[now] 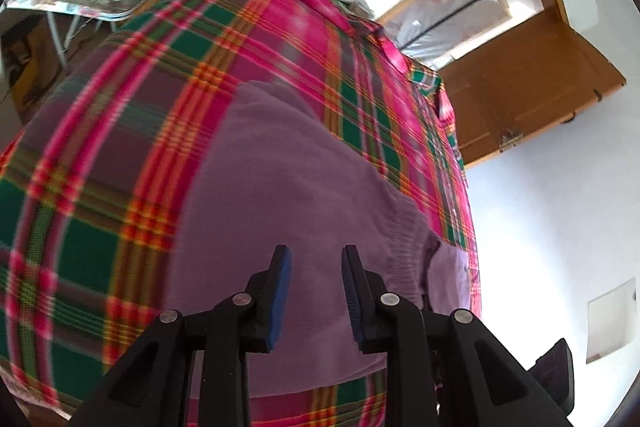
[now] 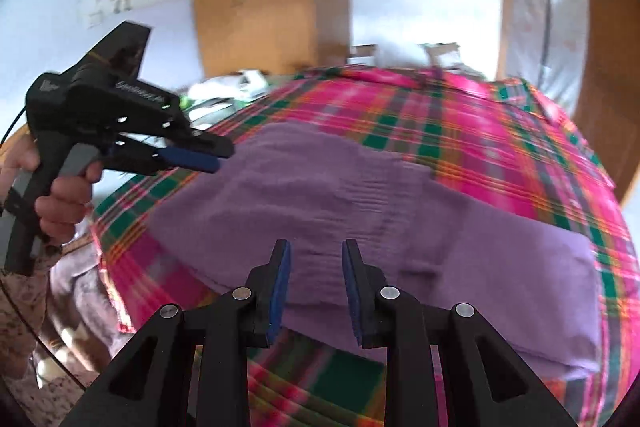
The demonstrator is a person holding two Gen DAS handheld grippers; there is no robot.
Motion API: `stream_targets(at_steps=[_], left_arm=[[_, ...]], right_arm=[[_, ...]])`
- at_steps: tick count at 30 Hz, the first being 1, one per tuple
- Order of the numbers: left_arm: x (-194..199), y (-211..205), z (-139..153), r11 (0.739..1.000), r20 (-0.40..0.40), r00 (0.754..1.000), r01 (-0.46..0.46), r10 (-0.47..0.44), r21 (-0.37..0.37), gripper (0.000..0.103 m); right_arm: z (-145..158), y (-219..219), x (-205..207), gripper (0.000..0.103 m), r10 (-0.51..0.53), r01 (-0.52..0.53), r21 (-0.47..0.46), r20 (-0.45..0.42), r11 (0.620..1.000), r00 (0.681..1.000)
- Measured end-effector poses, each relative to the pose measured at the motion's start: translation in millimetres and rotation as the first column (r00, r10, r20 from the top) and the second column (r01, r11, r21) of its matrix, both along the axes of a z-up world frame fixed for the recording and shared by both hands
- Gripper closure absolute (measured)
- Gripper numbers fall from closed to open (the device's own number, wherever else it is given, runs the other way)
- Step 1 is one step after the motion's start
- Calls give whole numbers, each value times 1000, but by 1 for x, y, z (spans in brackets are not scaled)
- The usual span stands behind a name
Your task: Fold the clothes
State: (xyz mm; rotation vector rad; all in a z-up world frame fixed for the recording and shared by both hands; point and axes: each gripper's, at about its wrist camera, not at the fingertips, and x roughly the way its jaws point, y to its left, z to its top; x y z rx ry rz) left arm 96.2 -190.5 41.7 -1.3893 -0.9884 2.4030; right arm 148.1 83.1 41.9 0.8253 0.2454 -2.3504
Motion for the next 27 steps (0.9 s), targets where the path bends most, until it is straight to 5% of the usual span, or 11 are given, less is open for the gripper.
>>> stream_targets(at_steps=[9,13,27], left_arm=[[4,-34,-7,999,9,998,-54,54,5,77],[3,-47,-13,997,19,997,-75,75,-4,76],[-3,-73,-34,996,64,995,-79,76,41,73]], right_arm=[[-13,-65,14,69,172,-173,21,13,985,985],[-17,-91,15,47,233,-234,7,45,972,971],[-42,-160,24,45,293,-297,116,44,948,955]])
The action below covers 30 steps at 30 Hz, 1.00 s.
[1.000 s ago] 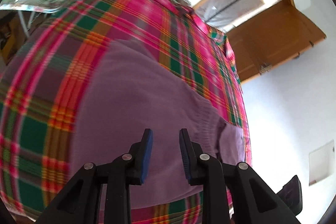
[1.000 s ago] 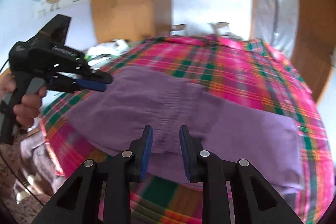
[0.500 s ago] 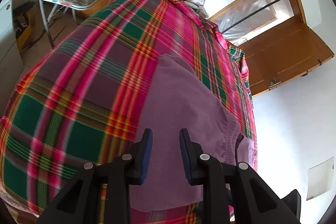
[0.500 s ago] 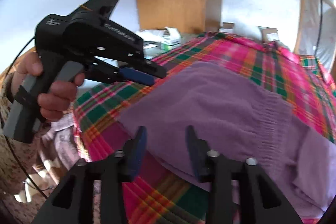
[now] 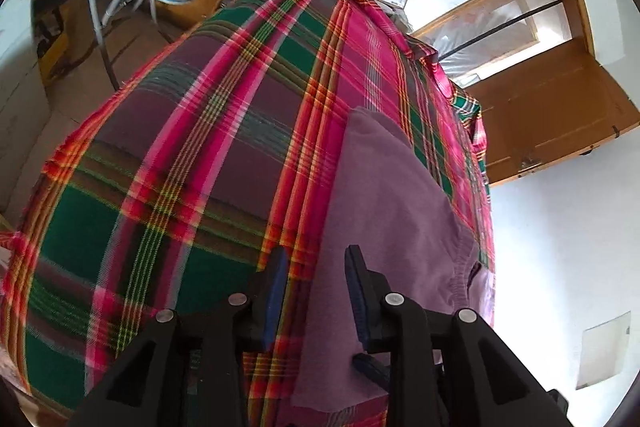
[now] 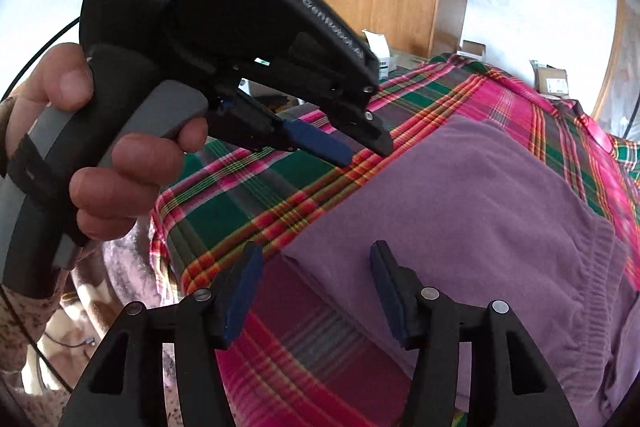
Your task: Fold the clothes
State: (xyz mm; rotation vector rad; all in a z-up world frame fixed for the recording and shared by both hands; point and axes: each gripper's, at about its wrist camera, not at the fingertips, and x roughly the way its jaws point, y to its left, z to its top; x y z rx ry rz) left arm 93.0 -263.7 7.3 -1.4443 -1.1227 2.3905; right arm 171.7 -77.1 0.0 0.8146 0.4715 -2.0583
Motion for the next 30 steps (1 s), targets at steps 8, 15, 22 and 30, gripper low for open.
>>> stream_targets(at_steps=[8,15,22,30], left_arm=[[-12,0,-6,999,13,999,32,-32,0,73],[-24,2,-8,999,8,999,41,-42,15,68],[-37,7,-9,997,6,998,65,-65,30,62],[-49,8,-16,994,21,998,64,-66,91,62]], right_arm=[[-6,-8,-4,45,-64,66,39,-45,997,997],[-8,-11,-5,55,-97,100,59,-58,993,994],[-4,-4,-14,83,-107,108,41,-33,993,994],[6,8,-7,87,-107,107,-20,-6,994,994]])
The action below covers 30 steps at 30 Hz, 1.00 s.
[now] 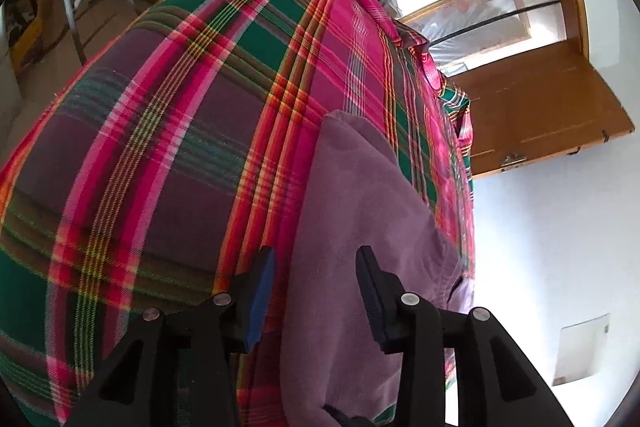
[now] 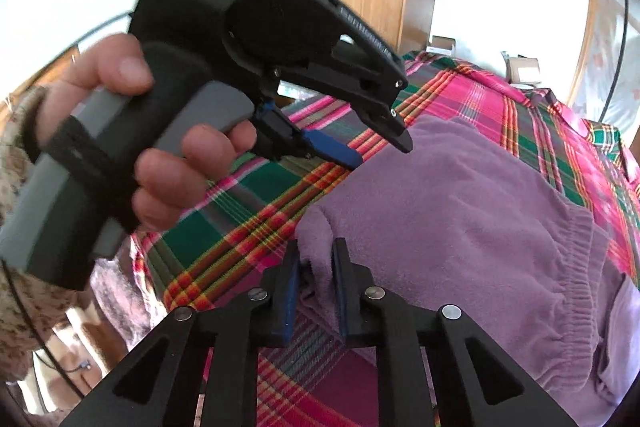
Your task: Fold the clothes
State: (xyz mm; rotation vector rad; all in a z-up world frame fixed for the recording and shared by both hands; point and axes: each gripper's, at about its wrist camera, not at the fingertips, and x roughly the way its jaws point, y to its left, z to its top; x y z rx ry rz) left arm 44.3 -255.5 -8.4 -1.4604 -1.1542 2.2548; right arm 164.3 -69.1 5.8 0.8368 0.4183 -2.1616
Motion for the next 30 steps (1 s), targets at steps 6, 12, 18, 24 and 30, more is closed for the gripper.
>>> stream_targets(at_steps=[6,12,18,24,30], left_arm=[[-18,8,0,999,12,999,38,-38,5,62],[-34,13,1,998,23,998,63,-63,21,68],[-32,7,4,998,-12,999,43,-43,37,93],[-28,4,15,999,-44,999,23,-21,46,94],[-23,2,17,1000,-46,999,24,-24,2,94]], right_arm=[[9,7,-3,88,2,-2,-46,10,999,1000],[15,12,0,88,-3,3,-78,7,997,1000],[16,13,2,88,2,-1,-94,13,996,1000],[18,8,6,89,16,-15,-95,6,995,1000],[19,10,3,89,36,-33,-122,26,992,999]])
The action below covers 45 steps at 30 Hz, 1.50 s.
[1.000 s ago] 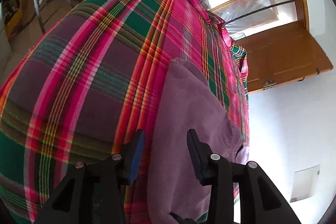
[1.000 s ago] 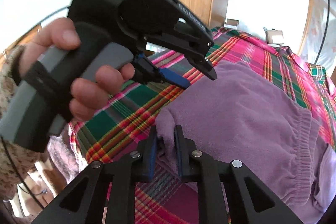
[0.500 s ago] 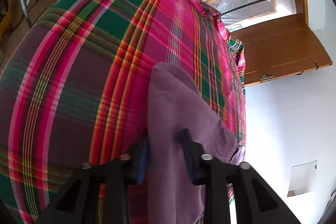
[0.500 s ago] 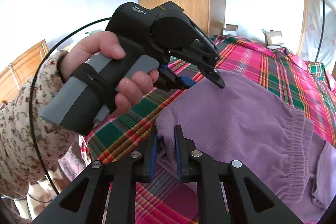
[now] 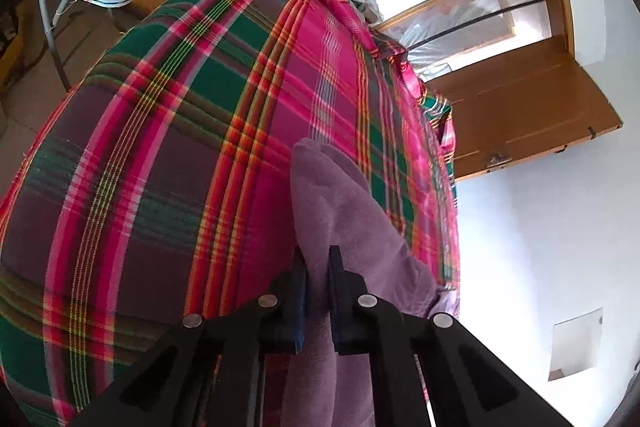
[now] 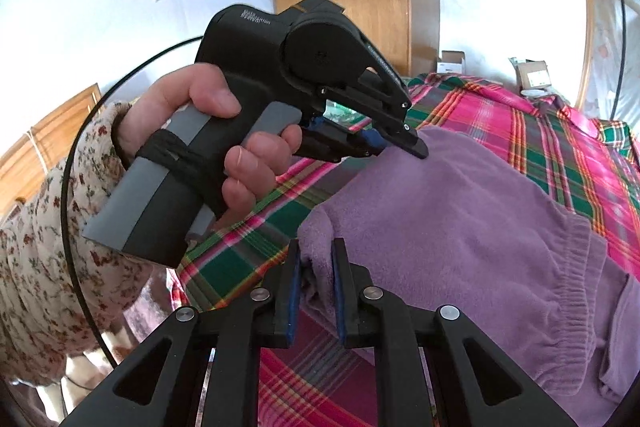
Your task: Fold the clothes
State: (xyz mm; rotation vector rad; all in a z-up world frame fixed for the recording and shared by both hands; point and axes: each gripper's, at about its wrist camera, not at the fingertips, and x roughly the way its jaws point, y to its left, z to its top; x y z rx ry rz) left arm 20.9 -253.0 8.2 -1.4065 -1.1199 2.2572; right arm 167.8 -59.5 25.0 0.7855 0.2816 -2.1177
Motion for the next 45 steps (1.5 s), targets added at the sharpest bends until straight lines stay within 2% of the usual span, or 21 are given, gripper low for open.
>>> stream_targets(at_steps=[4,7,12,22,33,45], left_arm=[[2,2,-5,1000,14,1000,-7,7,-7,94],[3,3,2,1000,2,1000,-7,7,-2,94],[6,12,22,999,-29,1000,-2,1,-34,94],[14,40,75,1000,-140,990,5,-8,-23,94],[4,99,121,998,-217,974,66,-68,-18,93],[-9,172,143,985,-243,955,161,-173,-66,93]], right_arm=[[-6,1,-3,89,7,-7,0,36,1000,999],[-1,6,1,89,7,-7,-17,26,1000,1000],[12,14,4,89,2,-1,-52,7,999,1000],[57,51,21,89,-46,35,-154,-70,987,996],[95,99,23,89,-136,99,-254,-134,962,982],[115,156,18,89,-242,179,-333,-157,926,957]])
